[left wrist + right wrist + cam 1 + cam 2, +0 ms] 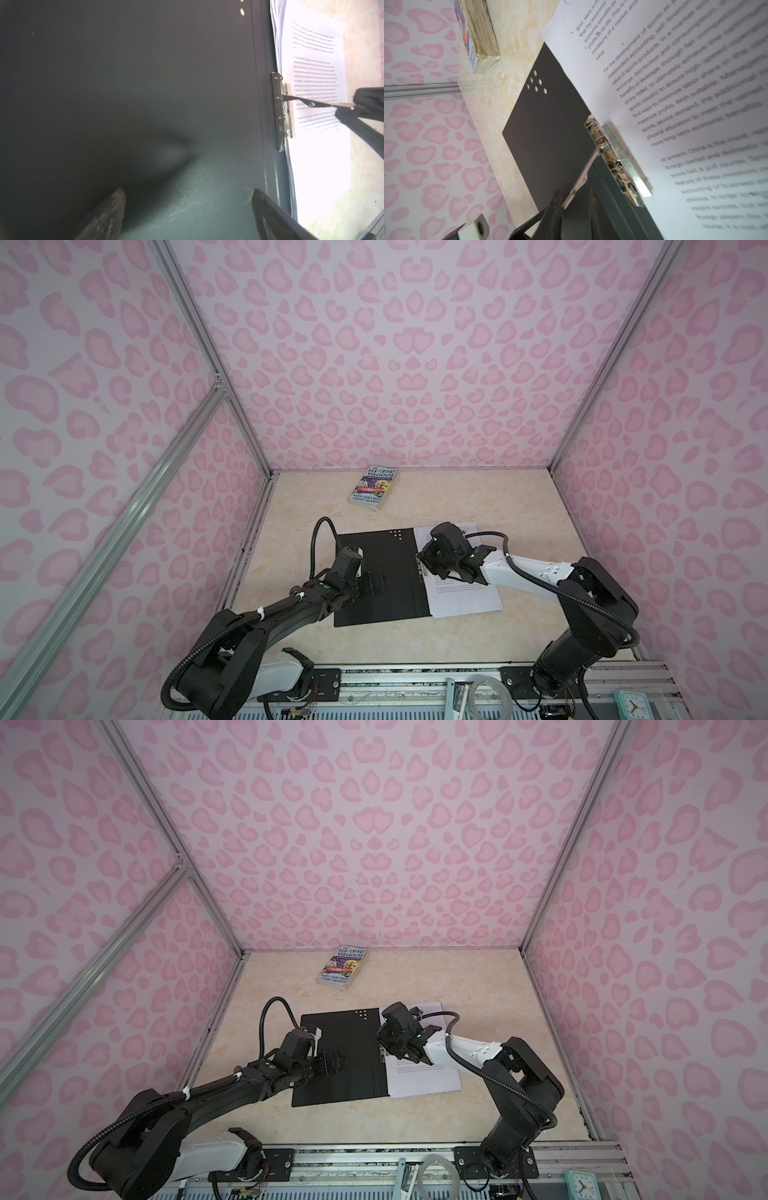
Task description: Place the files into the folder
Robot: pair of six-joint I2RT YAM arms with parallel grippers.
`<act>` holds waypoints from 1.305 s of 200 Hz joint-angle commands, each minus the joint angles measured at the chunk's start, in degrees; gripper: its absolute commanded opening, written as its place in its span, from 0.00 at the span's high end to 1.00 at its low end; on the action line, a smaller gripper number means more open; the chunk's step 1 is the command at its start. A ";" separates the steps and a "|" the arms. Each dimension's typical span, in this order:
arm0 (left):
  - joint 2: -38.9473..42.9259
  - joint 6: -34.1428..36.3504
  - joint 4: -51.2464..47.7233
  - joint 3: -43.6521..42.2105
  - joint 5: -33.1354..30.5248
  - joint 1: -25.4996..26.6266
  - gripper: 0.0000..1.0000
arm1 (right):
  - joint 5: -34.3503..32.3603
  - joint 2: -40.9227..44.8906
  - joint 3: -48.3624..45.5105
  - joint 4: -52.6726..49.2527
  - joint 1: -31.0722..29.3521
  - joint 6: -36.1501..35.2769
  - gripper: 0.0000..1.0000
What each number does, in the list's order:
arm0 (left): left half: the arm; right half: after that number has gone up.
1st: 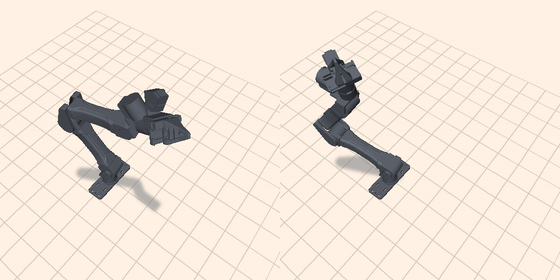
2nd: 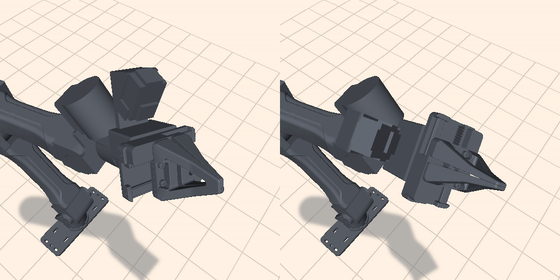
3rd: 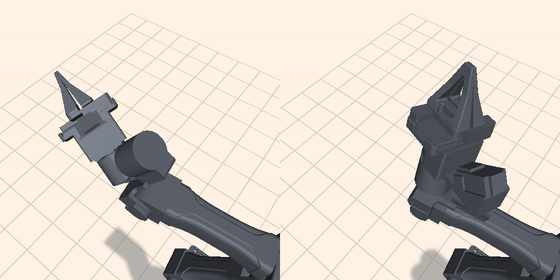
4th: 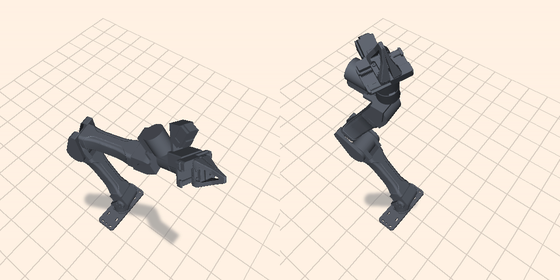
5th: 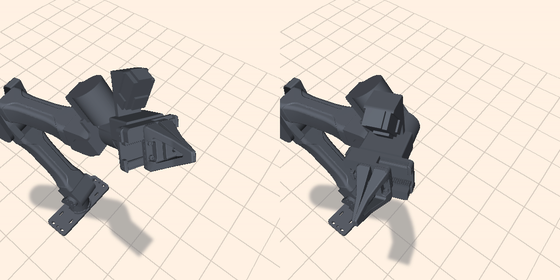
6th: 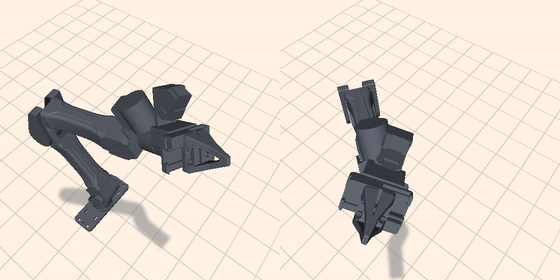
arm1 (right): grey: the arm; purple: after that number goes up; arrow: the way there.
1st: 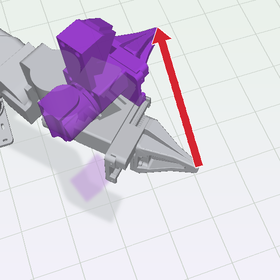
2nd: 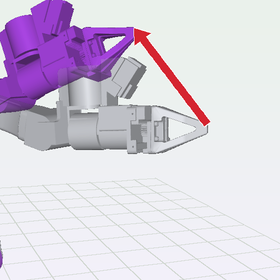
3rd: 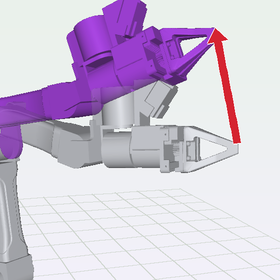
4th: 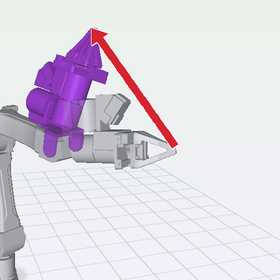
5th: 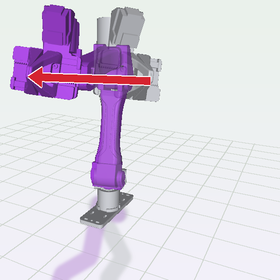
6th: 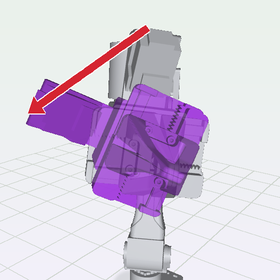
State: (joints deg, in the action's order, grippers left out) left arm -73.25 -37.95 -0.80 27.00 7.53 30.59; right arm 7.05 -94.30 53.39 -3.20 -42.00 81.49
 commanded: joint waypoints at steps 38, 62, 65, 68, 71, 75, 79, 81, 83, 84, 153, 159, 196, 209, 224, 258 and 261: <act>-0.22 -0.30 -0.44 -0.11 0.82 -0.17 0.03 | -0.72 -1.50 1.04 -1.78 -0.10 0.69 0.76; -0.18 -0.28 -0.43 -0.11 0.84 -0.18 0.03 | -0.33 -1.85 1.59 -1.87 -0.32 0.68 0.77; -0.22 -0.28 -0.43 -0.11 0.82 -0.18 0.03 | -0.29 -1.85 1.65 -1.83 -0.28 0.68 0.77; -0.20 -0.32 -0.43 -0.11 0.82 -0.18 0.03 | -0.28 -1.85 1.69 -1.82 -0.28 0.68 0.77; -0.22 -0.34 -0.43 -0.11 0.86 -0.18 0.03 | -0.27 -1.85 1.71 -1.81 -0.28 0.68 0.77; -0.31 -0.36 -0.42 -0.12 0.91 -0.17 0.03 | -0.27 -1.85 1.69 -1.81 -0.25 0.68 0.77; -0.27 -0.37 -0.35 -0.11 0.91 -0.18 0.03 | -0.20 -1.85 1.69 -1.76 -0.32 0.68 0.77; -0.30 -0.37 -0.35 -0.13 0.91 -0.18 0.03 | -0.19 -1.85 1.67 -1.73 -0.27 0.68 0.77; -0.33 -0.37 -0.35 -0.16 0.91 -0.18 0.03 | -0.15 -1.85 1.71 -1.70 -0.34 0.71 0.78; -0.36 -0.37 -0.34 -0.13 0.95 -0.18 0.03 | -0.13 -1.85 1.72 -1.67 -0.35 0.70 0.78; -0.84 -0.54 -0.43 -0.04 0.73 -0.18 0.03 | -0.28 -1.25 0.64 -0.76 -0.67 1.20 0.84; -0.85 -0.54 -0.43 -0.02 0.65 -0.27 0.03 | -0.28 -1.17 0.48 -0.68 -0.71 1.28 0.85; -1.01 -0.53 -0.49 0.06 0.65 -0.27 0.03 | 0.61 -1.15 -1.02 1.83 -0.80 1.80 0.89; -1.17 -0.54 -0.50 0.07 0.64 -0.30 0.03 | 0.87 -1.24 -0.93 1.83 -0.89 1.75 0.90; -1.27 -0.54 -0.43 0.08 0.71 -0.35 0.03 | 0.80 -1.00 -1.09 1.78 -0.89 1.74 0.90; -1.40 -0.63 -0.37 0.07 0.82 -0.35 0.03 | 0.95 -0.72 -1.85 2.40 -0.96 1.83 0.90; -1.44 -0.63 -0.35 0.07 0.86 -0.35 0.03 | 1.03 -0.71 -1.92 2.45 -0.98 1.86 0.90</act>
State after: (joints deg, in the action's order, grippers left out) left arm -74.24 -37.98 0.95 27.00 7.92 30.33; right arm 7.77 -95.15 52.16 -1.48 -42.83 83.40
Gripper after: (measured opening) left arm 0.967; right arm 0.101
